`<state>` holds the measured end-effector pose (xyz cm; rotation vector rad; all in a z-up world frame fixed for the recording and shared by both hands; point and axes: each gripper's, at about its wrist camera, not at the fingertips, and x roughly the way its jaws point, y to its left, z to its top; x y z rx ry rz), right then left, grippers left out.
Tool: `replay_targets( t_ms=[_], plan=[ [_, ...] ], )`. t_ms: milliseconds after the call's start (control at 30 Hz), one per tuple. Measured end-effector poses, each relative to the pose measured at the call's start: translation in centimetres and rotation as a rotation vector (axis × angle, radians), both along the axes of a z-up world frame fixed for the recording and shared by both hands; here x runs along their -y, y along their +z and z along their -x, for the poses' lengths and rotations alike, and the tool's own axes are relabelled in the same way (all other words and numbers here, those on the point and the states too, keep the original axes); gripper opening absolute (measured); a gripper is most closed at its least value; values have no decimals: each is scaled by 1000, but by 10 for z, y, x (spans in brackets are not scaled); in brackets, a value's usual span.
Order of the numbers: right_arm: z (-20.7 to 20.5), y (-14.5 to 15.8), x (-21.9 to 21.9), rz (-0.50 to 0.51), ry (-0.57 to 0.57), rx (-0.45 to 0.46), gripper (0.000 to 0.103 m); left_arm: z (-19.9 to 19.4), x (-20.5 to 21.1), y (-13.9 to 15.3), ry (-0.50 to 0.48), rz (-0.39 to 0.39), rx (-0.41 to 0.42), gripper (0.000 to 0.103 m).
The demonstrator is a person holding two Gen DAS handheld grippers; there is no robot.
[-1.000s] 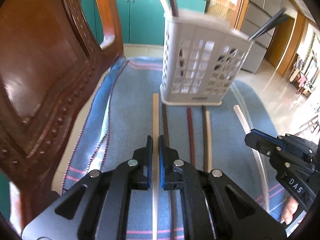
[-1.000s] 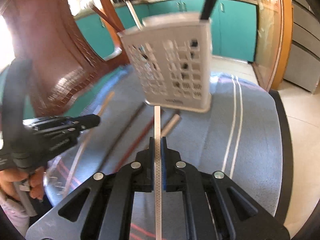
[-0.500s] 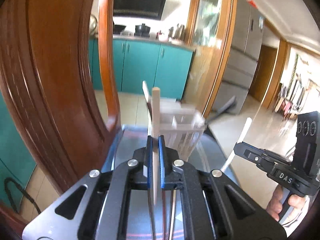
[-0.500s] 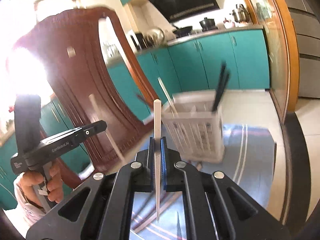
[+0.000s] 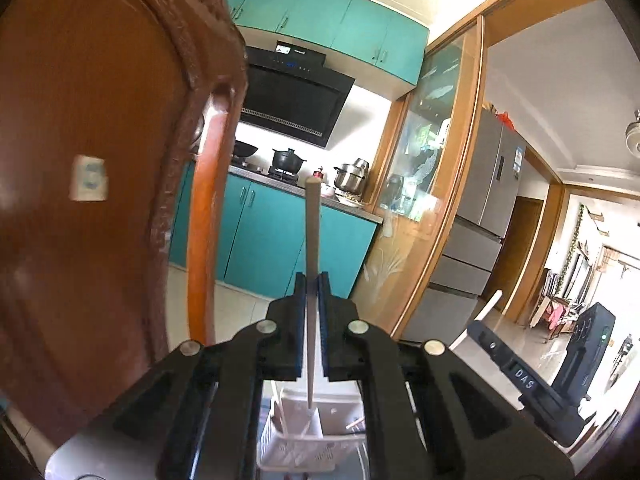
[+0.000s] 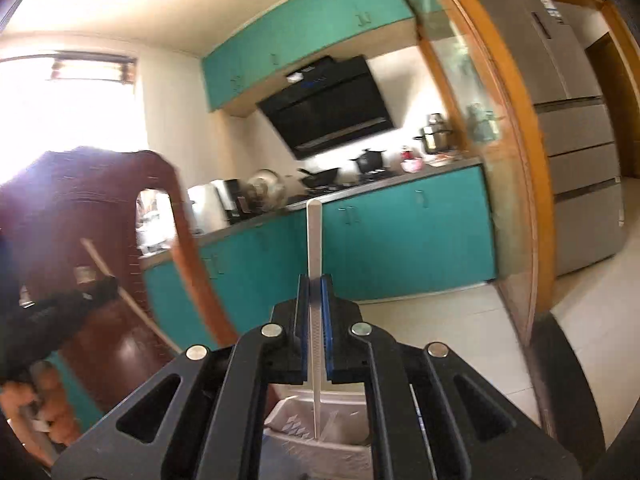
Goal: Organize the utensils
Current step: 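Lift both held chopsticks and carry them above the white utensil holder, then open both tools to drop the chopsticks into the holder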
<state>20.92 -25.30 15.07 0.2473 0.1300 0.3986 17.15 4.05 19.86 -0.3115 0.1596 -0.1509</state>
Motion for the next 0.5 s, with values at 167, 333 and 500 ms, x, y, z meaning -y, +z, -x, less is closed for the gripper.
replay_targets(
  t_ms=[167,333,500],
  plan=[
    [-37,-23,-3,29,-35,-71,7,-64,19,-37,0,-30,-134,7],
    [-54,-50,-32,144,-9,-156,7,-94,40,-79,-3,-91,-242,7],
    [-48,-68,-51,237,-14,-175,9,-96,60,-98,15,-205,-261,7]
  ],
)
